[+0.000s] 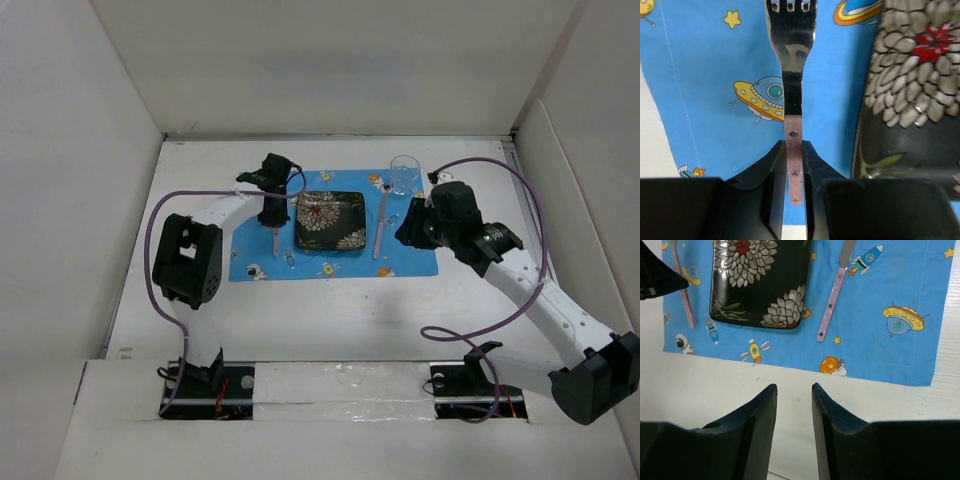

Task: Set the dinner table for one person

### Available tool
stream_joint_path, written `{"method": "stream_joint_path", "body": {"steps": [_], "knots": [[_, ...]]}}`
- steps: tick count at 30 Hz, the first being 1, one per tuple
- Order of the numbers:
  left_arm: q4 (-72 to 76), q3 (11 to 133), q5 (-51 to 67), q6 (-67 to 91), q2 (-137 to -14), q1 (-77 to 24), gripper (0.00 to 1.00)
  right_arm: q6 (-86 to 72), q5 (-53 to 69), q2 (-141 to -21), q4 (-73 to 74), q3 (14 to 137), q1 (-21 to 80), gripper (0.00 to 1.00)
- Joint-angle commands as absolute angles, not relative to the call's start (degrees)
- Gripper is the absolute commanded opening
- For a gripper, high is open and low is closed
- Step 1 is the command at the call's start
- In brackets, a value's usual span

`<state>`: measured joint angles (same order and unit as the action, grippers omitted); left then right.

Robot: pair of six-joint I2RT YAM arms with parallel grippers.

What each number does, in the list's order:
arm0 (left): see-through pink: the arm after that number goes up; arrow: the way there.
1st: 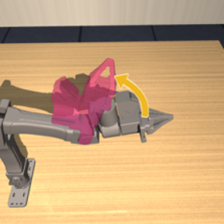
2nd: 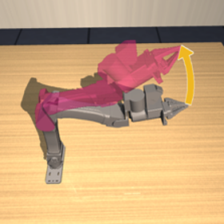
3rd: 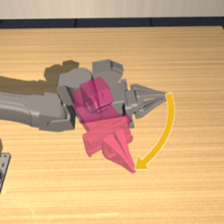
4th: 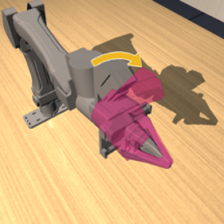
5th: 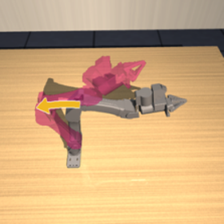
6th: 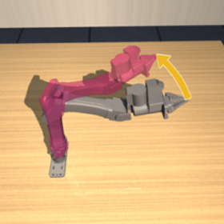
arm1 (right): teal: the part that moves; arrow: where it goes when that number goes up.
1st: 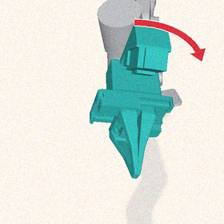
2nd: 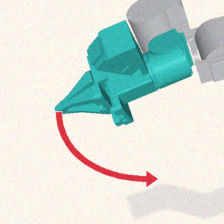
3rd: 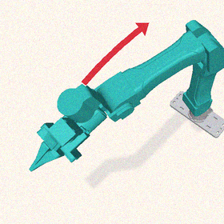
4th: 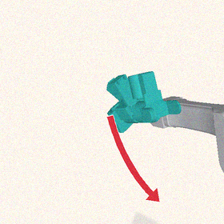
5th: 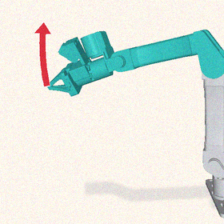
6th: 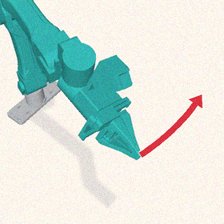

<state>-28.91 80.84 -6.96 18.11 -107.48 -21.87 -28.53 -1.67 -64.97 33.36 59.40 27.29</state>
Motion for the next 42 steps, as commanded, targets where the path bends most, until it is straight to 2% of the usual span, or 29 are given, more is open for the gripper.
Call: {"method": "stream_joint_path", "body": {"steps": [1,11,14,15,18,20,21,23,24,25,26,28,30,31,32,34,35,36,38,39,42], "knots": [[-28.4,83.1,-9.1,17.0,-108.7,-21.7,0.00,-29.2,-3.3,-63.3,34.5,59.5,27.0,0.40],[-28.0,83.1,-10.9,17.7,-111.7,-21.7,0.00,-30.1,-3.7,-62.8,34.6,58.4,26.5,0.40],[-28.8,83.4,-13.3,18.8,-111.4,-21.7,0.14,-29.9,-3.8,-62.8,34.5,58.4,26.5,0.40],[-28.9,83.4,-13.4,18.8,-111.1,-21.7,0.24,-29.8,-3.8,-62.8,34.6,58.6,26.5,0.40],[-28.9,83.3,-13.4,19.2,-108.7,-21.7,0.38,-29.4,-4.0,-62.9,34.7,59.4,26.5,0.40],[-29.4,83.6,-13.2,19.2,-107.0,-21.7,0.53,-29.2,-4.0,-62.9,34.9,60.5,25.9,0.40],[-29.4,83.7,-13.1,19.3,-106.5,-21.7,0.54,-28.9,-3.9,-62.8,35.0,60.8,25.9,0.40],[-30.6,85.3,-13.2,19.6,-105.0,-21.7,0.54,-28.7,-3.5,-62.9,35.2,62.0,25.9,0.40],[-31.3,86.0,-13.4,19.9,-104.1,-21.7,0.50,-28.6,-3.4,-62.9,35.4,63.5,25.9,0.38],[-31.6,86.6,-12.9,20.3,-102.7,-21.7,0.48,-28.4,-3.3,-62.8,35.6,64.8,25.9,0.24],[-31.5,87.6,-11.6,20.4,-99.3,-21.7,0.45,-28.4,-3.5,-62.6,35.8,66.0,25.4,0.17],[-31.3,89.7,-9.3,21.3,-95.6,-21.7,0.29,-28.3,-3.9,-62.1,35.7,70.6,25.4,0.00],[-30.6,92.8,-6.2,21.7,-89.5,-21.7,0.21,-28.0,-4.0,-61.4,35.3,74.2,25.4,0.00],[-30.2,94.0,-5.5,22.3,-87.5,-21.7,0.21,-27.9,-4.2,-61.1,34.6,78.2,24.8,0.00],[-29.8,96.0,-5.0,23.6,-83.3,-21.7,0.22,-28.1,-4.8,-60.7,34.2,80.1,24.8,0.00],[-28.8,97.1,-4.3,24.6,-79.2,-21.7,0.32,-28.4,-5.6,-59.1,33.1,85.4,23.6,0.00],[-28.7,97.9,-4.8,25.7,-75.4,-21.7,0.38,-28.6,-7.3,-58.2,32.6,86.9,23.6,0.02],[-28.1,98.2,-6.6,26.1,-73.4,-21.7,0.47,-29.2,-8.4,-57.3,32.0,88.0,23.6,0.10],[-27.7,97.5,-9.7,26.5,-67.5,-21.0,0.53,-30.0,-12.5,-54.2,30.2,89.3,22.4,0.22],[-27.1,96.7,-11.1,26.5,-65.4,-21.0,0.58,-31.4,-14.7,-53.0,30.0,89.4,22.4,0.34],[-27.7,91.1,-17.0,26.2,-58.6,-21.0,0.62,-32.1,-19.5,-51.2,31.3,89.6,20.5,0.59]]}}
